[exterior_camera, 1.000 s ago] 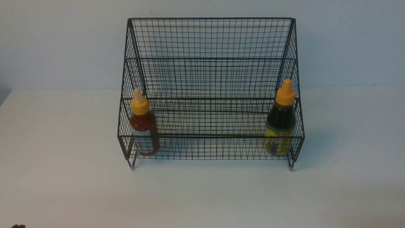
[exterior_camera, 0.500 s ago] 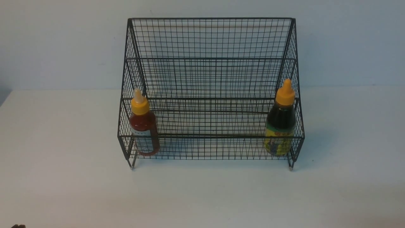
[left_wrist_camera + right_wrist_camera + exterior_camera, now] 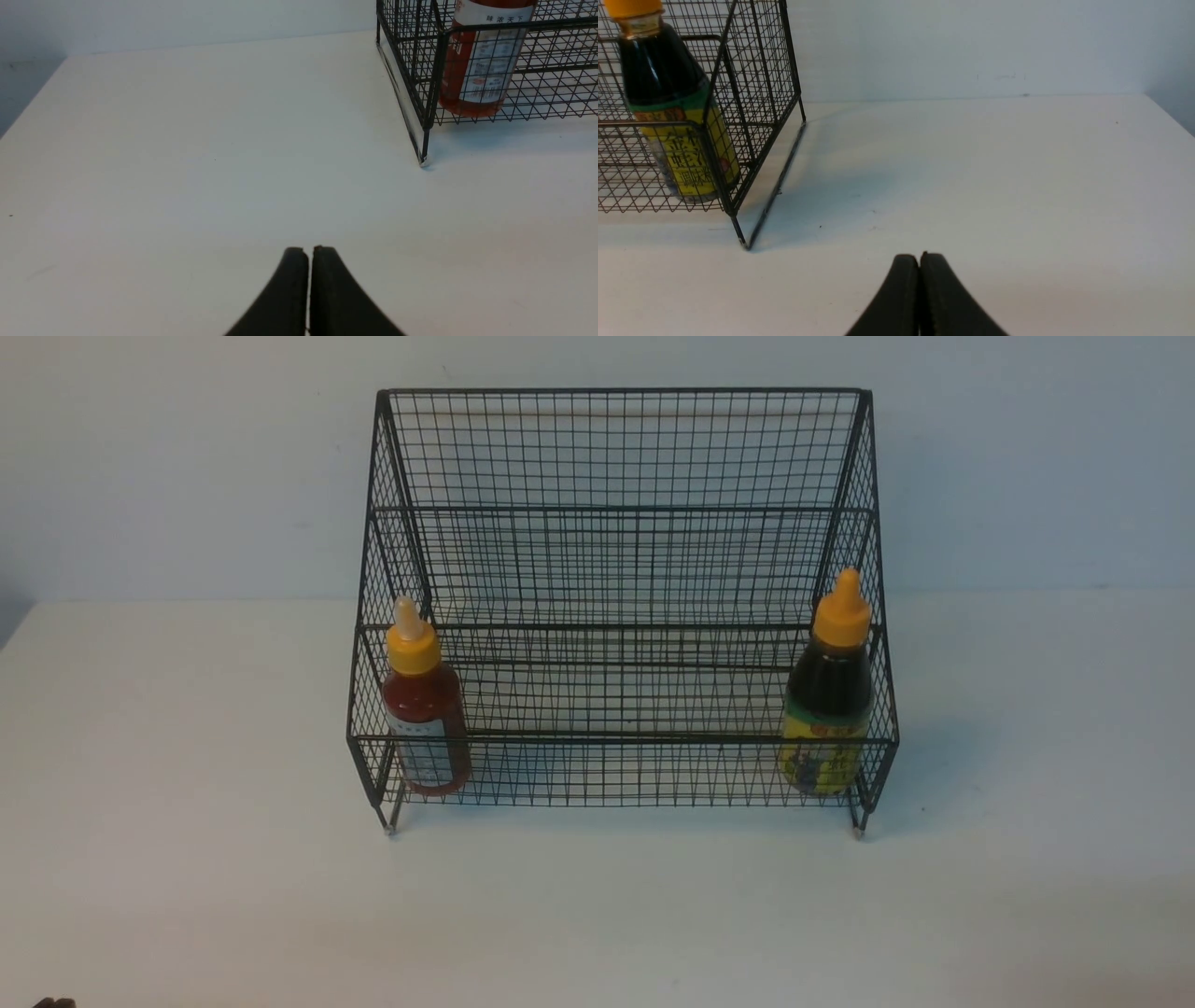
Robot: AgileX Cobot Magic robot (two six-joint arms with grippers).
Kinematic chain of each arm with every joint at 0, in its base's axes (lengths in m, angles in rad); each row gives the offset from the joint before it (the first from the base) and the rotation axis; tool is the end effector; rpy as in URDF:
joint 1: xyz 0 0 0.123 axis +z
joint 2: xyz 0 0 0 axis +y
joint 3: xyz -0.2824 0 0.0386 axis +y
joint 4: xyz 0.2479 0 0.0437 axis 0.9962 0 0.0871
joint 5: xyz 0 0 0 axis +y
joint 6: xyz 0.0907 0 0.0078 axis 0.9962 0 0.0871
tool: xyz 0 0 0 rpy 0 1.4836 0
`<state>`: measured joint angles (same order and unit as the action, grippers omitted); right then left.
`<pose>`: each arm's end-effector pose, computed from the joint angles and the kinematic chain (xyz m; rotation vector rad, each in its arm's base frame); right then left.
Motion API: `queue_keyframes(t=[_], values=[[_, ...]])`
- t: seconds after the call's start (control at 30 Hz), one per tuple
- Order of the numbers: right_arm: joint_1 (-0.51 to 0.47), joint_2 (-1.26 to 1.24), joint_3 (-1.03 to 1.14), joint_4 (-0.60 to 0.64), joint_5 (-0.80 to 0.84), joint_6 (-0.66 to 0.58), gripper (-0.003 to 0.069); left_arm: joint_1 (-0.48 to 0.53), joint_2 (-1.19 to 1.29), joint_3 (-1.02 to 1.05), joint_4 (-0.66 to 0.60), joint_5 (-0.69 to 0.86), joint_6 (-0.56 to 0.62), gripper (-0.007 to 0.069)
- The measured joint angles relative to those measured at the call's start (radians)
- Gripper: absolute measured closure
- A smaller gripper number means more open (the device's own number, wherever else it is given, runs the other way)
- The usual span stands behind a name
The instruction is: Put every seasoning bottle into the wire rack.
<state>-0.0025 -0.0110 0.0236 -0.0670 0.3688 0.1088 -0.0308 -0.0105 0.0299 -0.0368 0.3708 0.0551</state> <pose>0.0527 -0.0023 0.1726 0.0622 1.8631 0.0078 0.0527 -0.0028 0.1703 0.0575 1.8727 -0.0194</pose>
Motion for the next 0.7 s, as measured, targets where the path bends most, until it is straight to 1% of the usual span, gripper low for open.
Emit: queue_keyframes(t=[0.7], values=[[0.0, 0.0, 0.0, 0.0, 0.0, 0.012, 0.0674, 0.0, 0.0, 0.0, 0.0, 0.0, 0.0, 0.0629]])
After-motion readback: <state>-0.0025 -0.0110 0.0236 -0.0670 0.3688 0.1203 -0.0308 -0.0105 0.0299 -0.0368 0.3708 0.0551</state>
